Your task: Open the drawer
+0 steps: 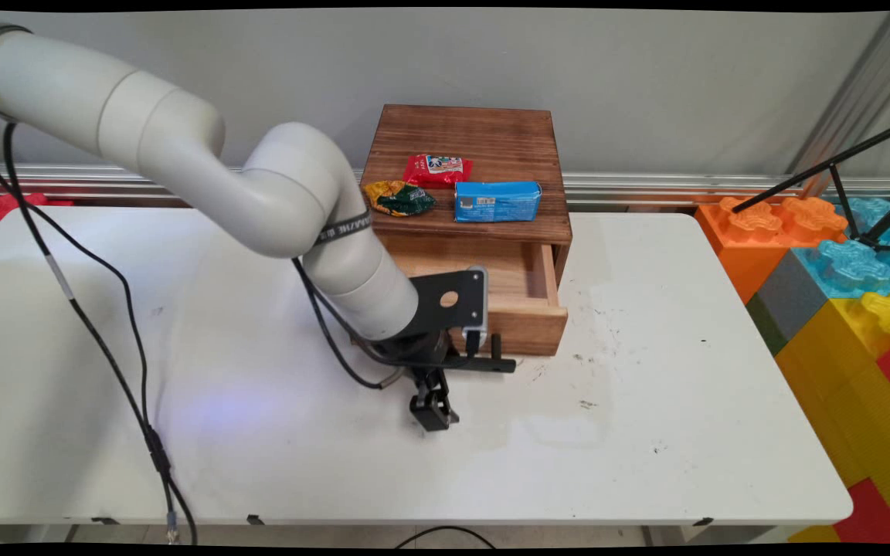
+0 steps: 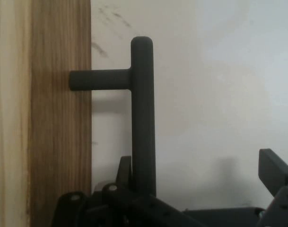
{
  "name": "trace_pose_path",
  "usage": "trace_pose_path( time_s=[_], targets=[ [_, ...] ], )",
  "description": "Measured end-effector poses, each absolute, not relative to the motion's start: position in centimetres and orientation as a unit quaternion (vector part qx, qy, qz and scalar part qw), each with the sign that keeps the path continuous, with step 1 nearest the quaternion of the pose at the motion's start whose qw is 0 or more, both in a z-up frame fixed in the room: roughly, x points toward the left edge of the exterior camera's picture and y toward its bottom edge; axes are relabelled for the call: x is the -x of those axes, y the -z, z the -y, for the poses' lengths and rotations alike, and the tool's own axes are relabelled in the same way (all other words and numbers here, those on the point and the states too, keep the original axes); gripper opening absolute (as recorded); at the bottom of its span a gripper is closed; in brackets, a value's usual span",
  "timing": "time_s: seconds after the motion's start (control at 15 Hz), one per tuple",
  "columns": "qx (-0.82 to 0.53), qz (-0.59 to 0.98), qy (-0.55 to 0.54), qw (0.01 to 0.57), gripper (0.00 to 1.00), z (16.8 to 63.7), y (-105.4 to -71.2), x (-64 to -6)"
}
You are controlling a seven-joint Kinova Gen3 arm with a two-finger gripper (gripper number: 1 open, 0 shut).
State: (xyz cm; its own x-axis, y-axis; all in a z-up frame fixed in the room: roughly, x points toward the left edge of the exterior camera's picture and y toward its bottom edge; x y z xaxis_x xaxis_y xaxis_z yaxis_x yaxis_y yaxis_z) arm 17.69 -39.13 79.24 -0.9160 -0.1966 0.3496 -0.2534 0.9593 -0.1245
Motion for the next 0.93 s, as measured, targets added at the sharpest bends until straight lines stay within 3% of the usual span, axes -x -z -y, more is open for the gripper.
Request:
trace_pose_path(
  time_s=[0.93],
  targets=[
    [-0.104, 0.976, -0.064, 0.179, 1.00, 32.4, -79.2, -16.5]
  ],
)
